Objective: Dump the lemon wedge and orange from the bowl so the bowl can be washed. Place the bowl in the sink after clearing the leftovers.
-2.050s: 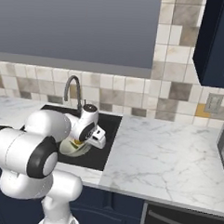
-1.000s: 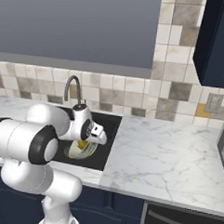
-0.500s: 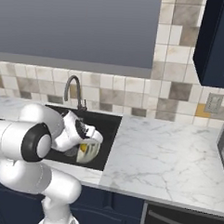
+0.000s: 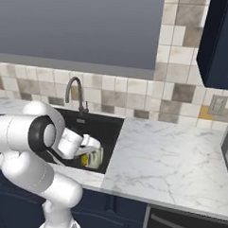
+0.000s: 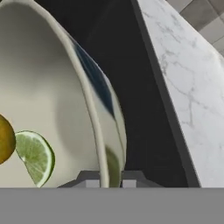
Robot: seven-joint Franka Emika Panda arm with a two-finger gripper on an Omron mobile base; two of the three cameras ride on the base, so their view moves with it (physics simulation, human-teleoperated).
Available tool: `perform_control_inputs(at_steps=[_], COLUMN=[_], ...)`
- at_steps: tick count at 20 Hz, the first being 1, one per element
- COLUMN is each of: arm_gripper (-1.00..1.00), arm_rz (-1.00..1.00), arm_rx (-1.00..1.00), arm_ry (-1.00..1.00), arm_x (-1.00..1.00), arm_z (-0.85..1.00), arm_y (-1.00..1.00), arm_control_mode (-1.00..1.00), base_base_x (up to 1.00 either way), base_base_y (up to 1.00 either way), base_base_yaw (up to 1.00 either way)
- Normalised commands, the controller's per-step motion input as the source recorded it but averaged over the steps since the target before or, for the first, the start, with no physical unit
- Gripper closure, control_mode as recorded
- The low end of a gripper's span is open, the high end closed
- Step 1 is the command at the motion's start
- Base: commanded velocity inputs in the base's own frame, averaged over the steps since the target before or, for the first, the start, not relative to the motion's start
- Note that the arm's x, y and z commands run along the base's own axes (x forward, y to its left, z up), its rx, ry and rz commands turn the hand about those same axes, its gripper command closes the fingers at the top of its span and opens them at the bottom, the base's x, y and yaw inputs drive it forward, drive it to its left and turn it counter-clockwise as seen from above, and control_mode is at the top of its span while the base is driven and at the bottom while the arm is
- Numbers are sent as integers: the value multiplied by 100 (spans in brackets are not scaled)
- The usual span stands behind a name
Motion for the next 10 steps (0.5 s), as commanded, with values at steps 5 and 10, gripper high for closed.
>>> perform_control_inputs(at_steps=[5, 10], arm_gripper=[100, 100], arm_rz=[4, 4], arm_rx=[-23, -9], arm_ry=[0, -2], arm_x=[1, -2], arm_z=[-20, 3], arm_y=[1, 15], arm_control_mode=[-100, -100], base_base_x=[0, 0], base_base_y=[0, 0], base_base_yaw=[0, 0])
